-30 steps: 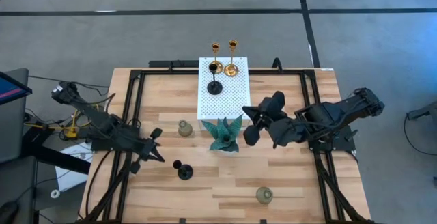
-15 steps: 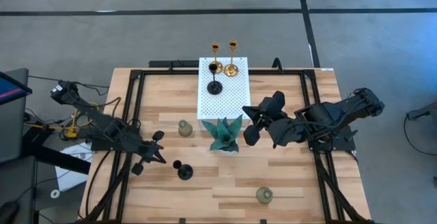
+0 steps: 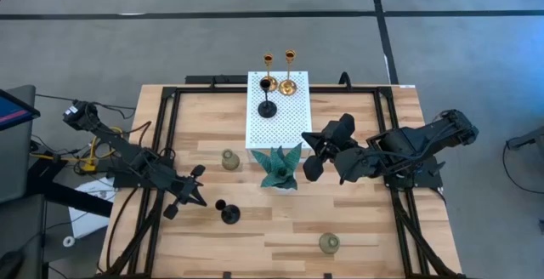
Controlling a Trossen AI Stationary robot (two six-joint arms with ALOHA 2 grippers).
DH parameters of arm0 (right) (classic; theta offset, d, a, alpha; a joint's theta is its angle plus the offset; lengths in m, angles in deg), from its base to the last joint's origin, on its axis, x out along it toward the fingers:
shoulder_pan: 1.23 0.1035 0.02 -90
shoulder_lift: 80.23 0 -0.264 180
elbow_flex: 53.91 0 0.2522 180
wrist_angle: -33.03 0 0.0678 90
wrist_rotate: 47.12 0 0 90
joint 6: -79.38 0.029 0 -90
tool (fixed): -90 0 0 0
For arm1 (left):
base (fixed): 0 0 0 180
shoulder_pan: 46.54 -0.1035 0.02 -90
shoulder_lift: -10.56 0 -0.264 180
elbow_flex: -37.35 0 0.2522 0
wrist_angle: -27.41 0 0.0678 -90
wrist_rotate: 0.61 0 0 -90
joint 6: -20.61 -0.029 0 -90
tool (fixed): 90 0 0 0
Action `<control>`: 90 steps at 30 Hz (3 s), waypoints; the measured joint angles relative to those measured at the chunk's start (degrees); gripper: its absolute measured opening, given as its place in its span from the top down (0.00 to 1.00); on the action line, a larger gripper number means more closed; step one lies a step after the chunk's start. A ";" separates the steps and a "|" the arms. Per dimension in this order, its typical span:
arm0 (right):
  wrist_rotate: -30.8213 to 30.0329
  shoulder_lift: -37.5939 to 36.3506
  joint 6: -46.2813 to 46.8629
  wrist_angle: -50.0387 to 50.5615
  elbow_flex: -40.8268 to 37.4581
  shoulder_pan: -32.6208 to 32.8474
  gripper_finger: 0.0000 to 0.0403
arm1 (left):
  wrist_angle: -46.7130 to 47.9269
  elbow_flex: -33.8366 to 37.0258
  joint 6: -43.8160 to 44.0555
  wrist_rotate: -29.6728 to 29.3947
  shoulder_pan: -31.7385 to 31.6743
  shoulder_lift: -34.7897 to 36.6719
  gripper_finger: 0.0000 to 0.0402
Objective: Pick & Place candle stick holders
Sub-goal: Put the black candle holder on the shelf aligned with the black candle holder
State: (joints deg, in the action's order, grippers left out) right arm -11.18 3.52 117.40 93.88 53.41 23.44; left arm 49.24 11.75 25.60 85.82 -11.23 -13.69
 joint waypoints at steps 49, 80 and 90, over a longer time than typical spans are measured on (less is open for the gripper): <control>0.44 0.02 -0.48 0.24 0.00 0.01 1.00 | -10.43 0.02 5.66 -2.47 -0.02 -8.85 0.80; 1.81 0.02 -0.63 0.56 0.00 0.00 1.00 | -47.14 0.02 6.03 -8.87 -0.76 -32.97 0.50; 2.11 0.02 -0.66 1.91 0.00 0.02 1.00 | -47.79 0.02 8.13 -8.83 -0.76 -33.31 0.88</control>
State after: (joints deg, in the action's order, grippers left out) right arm -9.08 3.54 116.74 95.79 53.41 23.46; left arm 1.44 11.78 33.73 76.98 -11.99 -47.00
